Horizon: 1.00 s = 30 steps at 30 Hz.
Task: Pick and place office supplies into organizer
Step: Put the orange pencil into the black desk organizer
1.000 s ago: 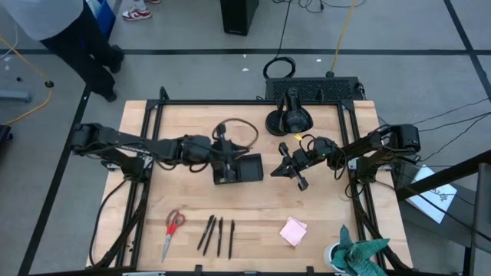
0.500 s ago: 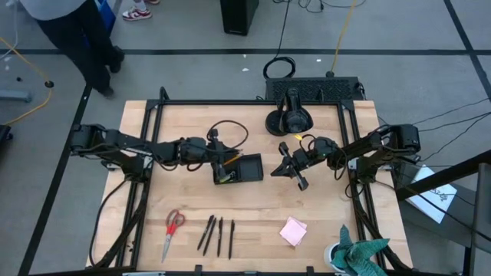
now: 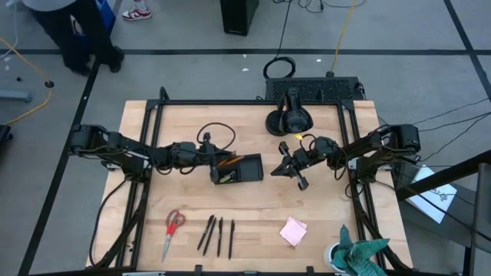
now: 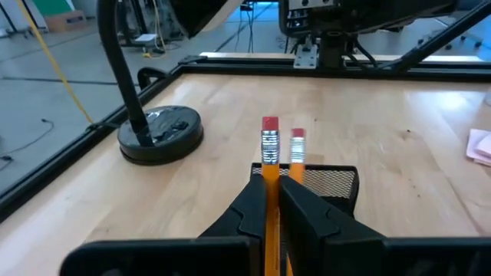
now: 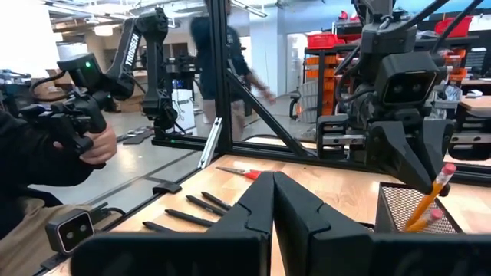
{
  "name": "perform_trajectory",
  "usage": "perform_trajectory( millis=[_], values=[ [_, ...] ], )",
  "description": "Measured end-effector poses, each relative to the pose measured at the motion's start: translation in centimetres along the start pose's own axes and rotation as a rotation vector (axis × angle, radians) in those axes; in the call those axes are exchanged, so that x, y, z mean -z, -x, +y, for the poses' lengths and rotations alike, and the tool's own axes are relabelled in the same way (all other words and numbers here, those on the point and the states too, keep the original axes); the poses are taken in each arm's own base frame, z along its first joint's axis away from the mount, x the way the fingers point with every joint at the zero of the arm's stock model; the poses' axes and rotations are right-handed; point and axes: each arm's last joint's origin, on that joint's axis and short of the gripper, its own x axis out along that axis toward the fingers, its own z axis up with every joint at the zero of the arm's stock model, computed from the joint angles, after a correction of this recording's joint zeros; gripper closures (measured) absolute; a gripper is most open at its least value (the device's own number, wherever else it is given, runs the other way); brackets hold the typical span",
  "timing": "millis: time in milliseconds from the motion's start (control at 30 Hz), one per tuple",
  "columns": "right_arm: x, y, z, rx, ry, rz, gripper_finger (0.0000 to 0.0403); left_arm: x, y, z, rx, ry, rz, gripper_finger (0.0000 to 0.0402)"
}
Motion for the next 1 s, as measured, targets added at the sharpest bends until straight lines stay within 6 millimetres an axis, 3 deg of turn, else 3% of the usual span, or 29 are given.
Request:
perform_trajectory(
  millis=[1000],
  values=[
    [-0.06, -0.02, -0.02, 0.004, 0.003, -0.005, 0.0399, 0.84, -0.02, 0.25, 0.011, 0.054, 0.086, 0.037]
  ],
)
